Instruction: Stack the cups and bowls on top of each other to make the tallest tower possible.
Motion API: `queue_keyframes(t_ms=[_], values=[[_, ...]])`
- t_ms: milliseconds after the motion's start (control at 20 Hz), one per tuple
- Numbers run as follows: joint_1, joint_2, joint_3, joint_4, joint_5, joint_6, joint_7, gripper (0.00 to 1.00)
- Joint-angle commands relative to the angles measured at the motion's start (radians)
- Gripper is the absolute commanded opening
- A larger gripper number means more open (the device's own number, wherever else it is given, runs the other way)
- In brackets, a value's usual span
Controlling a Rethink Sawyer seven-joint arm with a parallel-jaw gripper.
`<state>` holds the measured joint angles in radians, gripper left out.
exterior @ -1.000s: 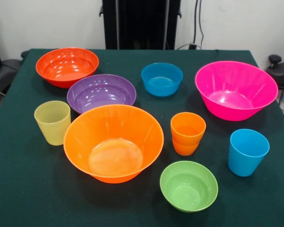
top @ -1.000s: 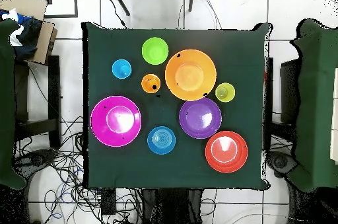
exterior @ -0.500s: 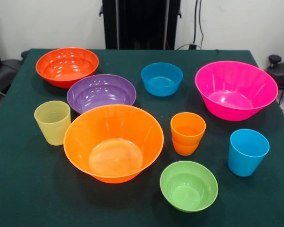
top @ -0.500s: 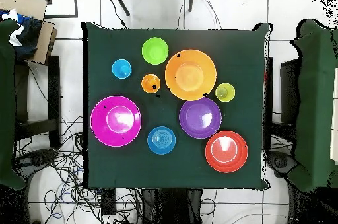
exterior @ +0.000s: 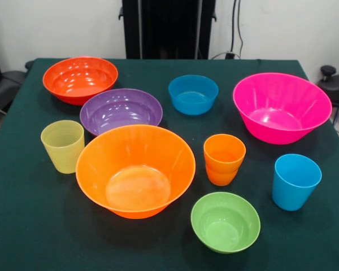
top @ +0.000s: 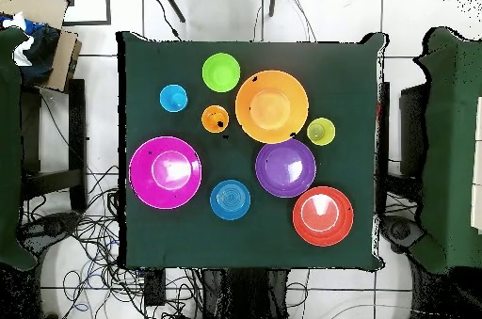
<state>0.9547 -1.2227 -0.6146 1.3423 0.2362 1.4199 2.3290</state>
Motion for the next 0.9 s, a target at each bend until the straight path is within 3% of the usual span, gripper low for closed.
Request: queue_keyframes(t_ms=[50, 650, 800, 900], values=[[-0.048, -0.081, 0.122, 0.238, -0.116, -0.062, -0.302, 0.00], [-0.109, -0.215, 0.132, 0.421, -0.145, -0.174, -0.324, 0.00], [-0.128, -0.214, 0.156, 0.425, -0.153, -0.188, -0.319, 0.00], [-0.156, -0.207, 0.171, 0.459, -0.161, -0.255, -0.344, 0.00]])
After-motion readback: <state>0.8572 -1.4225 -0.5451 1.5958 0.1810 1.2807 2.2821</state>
